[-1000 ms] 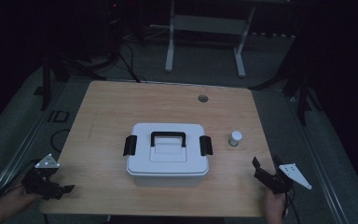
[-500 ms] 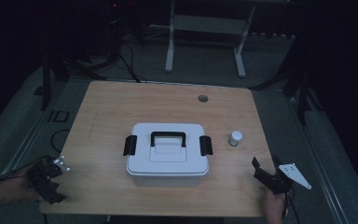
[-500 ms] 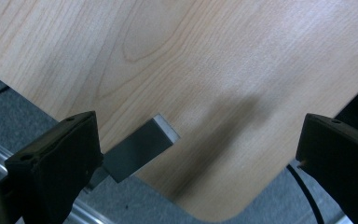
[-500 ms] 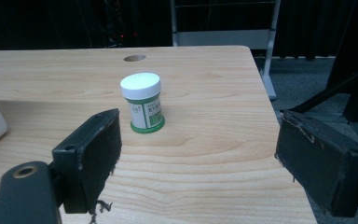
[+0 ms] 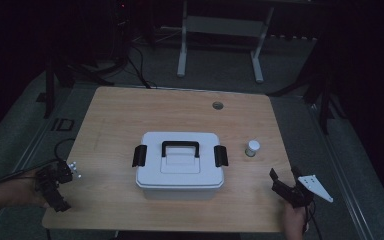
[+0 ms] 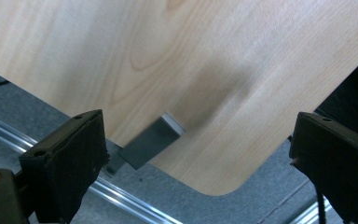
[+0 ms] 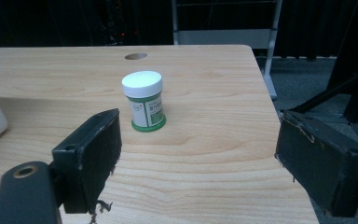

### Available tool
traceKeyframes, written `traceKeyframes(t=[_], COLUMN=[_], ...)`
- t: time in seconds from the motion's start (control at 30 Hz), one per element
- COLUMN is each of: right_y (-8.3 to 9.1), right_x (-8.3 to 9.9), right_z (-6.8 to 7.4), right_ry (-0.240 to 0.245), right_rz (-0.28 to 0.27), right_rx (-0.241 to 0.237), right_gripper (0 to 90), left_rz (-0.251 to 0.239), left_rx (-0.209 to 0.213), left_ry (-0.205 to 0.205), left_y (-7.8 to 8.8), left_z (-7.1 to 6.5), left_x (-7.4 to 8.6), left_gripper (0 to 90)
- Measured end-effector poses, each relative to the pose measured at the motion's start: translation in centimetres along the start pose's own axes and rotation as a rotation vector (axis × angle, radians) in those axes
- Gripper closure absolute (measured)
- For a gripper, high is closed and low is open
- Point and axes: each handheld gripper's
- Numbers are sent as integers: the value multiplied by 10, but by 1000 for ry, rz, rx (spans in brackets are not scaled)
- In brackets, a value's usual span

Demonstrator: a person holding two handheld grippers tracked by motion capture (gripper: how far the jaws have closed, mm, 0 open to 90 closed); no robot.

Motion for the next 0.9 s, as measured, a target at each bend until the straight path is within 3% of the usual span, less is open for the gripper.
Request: traceKeyframes(t=[0.33,0.73,0.9], right_y=[0,-1,-1], right_x=[0,0,1], right_z=[0,0,0], right_ry=[-1,-3,2], right_rz=[2,4,7], right_rx=[-1,-9,-11], right_gripper=[140,139,140], left_rz=[-24,-44,-50], left_rx=[18,38,19], left_ry=[-19,-83,-118], left_y=[21,51,67], left_z=[-4,-14,-22], left_x=[-15,-39,-54], left_gripper=[40,47,48])
Point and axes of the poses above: each handheld gripper's, and its own axes: y roughly backward along the jaws, x roughly out of its underside, z roughly to its left, and after that the axes turned 11 degrees about y, right-handed
